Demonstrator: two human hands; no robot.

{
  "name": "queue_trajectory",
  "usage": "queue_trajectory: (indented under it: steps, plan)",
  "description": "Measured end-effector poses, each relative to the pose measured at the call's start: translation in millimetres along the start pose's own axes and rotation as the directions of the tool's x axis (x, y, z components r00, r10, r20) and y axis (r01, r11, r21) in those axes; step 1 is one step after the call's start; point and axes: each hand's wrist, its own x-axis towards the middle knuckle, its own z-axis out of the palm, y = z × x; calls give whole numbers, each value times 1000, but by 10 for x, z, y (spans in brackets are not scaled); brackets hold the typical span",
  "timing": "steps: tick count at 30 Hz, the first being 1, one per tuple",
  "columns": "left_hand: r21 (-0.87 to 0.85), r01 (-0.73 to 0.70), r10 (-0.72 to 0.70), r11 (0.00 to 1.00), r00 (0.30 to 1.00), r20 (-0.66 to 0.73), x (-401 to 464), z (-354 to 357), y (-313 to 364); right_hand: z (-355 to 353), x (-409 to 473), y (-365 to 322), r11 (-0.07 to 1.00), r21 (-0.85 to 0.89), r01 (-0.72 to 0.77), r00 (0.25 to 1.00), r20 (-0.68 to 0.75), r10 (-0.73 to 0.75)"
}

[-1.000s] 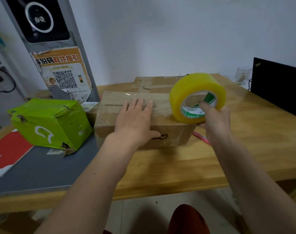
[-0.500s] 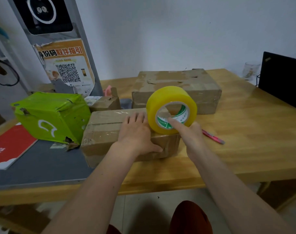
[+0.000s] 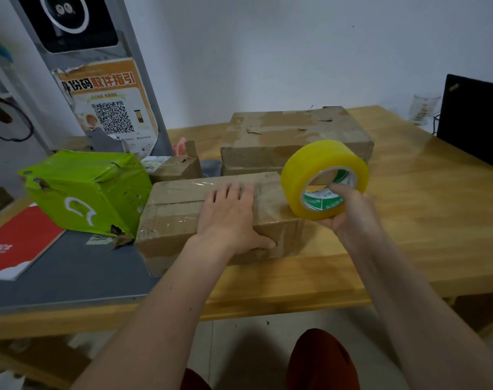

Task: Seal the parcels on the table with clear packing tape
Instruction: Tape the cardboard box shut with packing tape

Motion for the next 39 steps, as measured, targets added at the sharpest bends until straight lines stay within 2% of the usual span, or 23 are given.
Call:
queue_trajectory:
  steps: [3, 7, 12, 17, 27, 32, 39]
  plan:
    - [3, -4, 4, 1000, 1000, 0, -3, -6, 3, -13, -26, 27, 1000, 24, 11, 999, 32, -12]
    - [3, -5, 5, 1000, 1000, 9, -6, -15, 4, -39, -45, -9, 985, -118, 124, 992, 3, -124]
    - [21, -16, 15, 1000, 999, 32, -5, -23, -5, -103, 8, -25, 964, -224, 145, 985, -57, -161]
    - [74, -24, 20, 997, 998, 52, 3, -7, -3, -319, 55, 78, 981, -182, 59, 994, -83, -75]
    - [61, -15, 17, 998, 999, -39, -19, 65, 17, -393, 148, 142, 990, -137, 39, 999, 1, -39]
    - [113, -7, 13, 994, 999, -53, -34, 79, 45, -434, 191, 206, 990, -143, 7, 1000, -24, -11]
    - [129, -7, 15, 992, 998, -56, -37, 82, 54, -356, 110, 317, 990, 37, -138, 988, -60, 140]
